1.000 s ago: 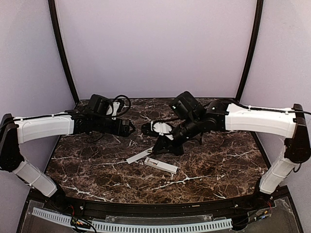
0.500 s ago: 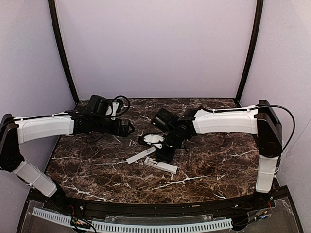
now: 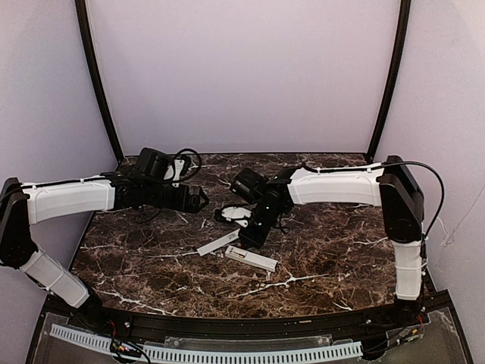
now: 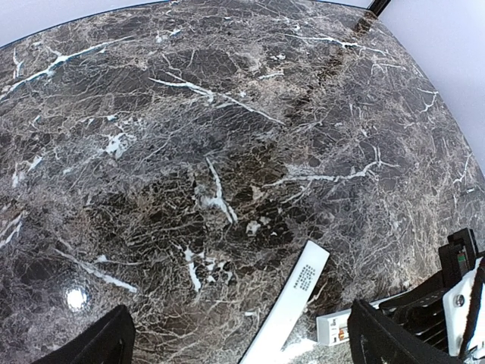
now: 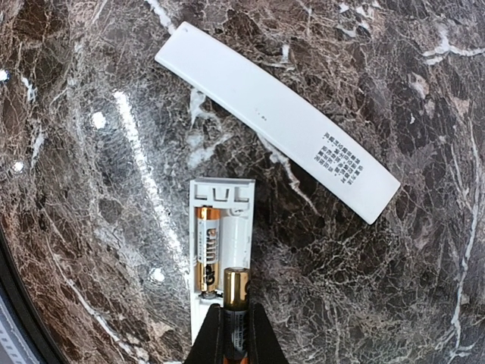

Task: Load the batteries into the remote control
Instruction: Load the battery into the battery compartment.

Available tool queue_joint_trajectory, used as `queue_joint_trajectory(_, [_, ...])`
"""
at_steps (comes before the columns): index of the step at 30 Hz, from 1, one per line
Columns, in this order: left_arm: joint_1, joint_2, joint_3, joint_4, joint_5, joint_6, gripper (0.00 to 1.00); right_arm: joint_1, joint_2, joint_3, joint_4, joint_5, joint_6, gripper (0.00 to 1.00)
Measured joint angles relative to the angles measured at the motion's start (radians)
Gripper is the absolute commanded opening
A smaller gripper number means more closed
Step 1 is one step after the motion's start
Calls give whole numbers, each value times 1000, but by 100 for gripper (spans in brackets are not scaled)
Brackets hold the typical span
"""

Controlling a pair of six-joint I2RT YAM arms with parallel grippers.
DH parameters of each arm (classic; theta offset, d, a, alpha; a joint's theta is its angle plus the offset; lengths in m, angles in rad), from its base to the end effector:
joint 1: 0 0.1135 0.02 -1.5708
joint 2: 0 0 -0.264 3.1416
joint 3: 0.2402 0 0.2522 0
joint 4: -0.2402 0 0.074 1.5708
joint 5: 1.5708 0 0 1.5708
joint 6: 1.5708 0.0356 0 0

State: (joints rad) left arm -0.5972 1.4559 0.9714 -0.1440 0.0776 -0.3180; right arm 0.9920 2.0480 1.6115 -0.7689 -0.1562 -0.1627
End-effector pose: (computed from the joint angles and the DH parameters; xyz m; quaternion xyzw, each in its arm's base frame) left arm 0.2656 -0.1839 0.2504 0.1413 0.8793 -0.2314 0.3916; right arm 0.2293 0.3610 0.1969 -0.5470 0.8137 0.1432 0.1349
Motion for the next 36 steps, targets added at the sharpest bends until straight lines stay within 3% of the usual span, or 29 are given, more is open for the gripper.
queue_joint_trajectory(30, [28,-31,-13,0,-10,-8,99,-5,113,94,-32,-28,1,1])
queue_joint_trajectory(33, [28,-31,-13,0,-10,-8,99,-5,114,98,-35,-28,3,6])
queue_joint_trajectory(36, [30,-31,-13,0,-8,-8,99,-5,117,102,-39,-29,5,24])
